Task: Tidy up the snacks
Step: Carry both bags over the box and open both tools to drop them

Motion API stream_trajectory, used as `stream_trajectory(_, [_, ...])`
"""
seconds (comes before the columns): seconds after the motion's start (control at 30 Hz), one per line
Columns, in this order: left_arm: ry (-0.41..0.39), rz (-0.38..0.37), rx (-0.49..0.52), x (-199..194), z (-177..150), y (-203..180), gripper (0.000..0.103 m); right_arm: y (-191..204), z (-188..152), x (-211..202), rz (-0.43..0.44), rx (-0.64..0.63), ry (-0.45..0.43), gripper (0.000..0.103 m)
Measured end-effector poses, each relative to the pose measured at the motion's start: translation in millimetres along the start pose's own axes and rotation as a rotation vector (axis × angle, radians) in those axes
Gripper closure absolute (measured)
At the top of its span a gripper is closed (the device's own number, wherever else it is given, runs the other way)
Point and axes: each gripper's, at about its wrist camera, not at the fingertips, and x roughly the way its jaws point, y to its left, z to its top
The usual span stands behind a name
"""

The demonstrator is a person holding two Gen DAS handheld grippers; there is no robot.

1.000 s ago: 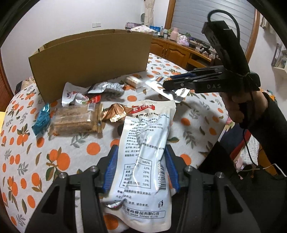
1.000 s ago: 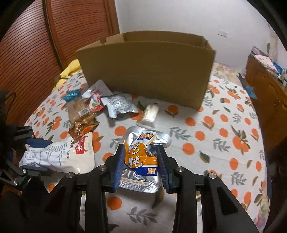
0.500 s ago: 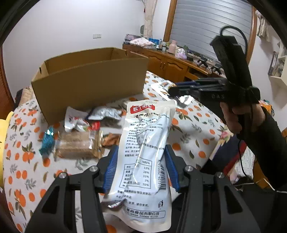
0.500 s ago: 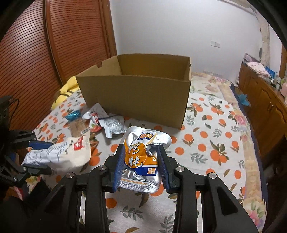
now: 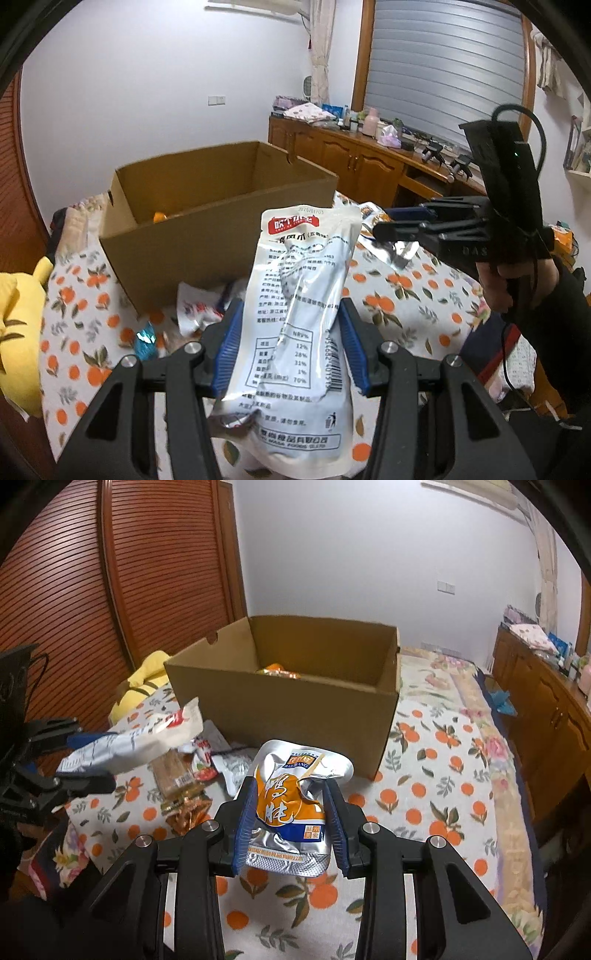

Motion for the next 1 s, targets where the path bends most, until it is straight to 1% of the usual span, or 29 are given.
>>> stream_trajectory(0.2, [-0.033,0.042,0.019,-1.4,29.5,11.5,0.054,1.4,23.4,-1.5,0.003,-0.004,-0.035,0.067])
stream_trajectory(0.5, [-0.067,0.080,0.027,0.8,60.1,24.2,0.054,4.0,49.0,2.6,0.009,-0.006,-0.063,0.067])
stream_trajectory(0.73, [-0.053,0.107,0.032,18.5,76.9,37.3,0.053,4.1,62.4,11.0,0.016,-0.007,-0.070,0.067])
stream_trajectory(1.0, [-0.021,0.139,0.001,47.5,90.4,62.4,0.053,3.8,79.7,26.9,0.005,-0.023,-0.058,0.067])
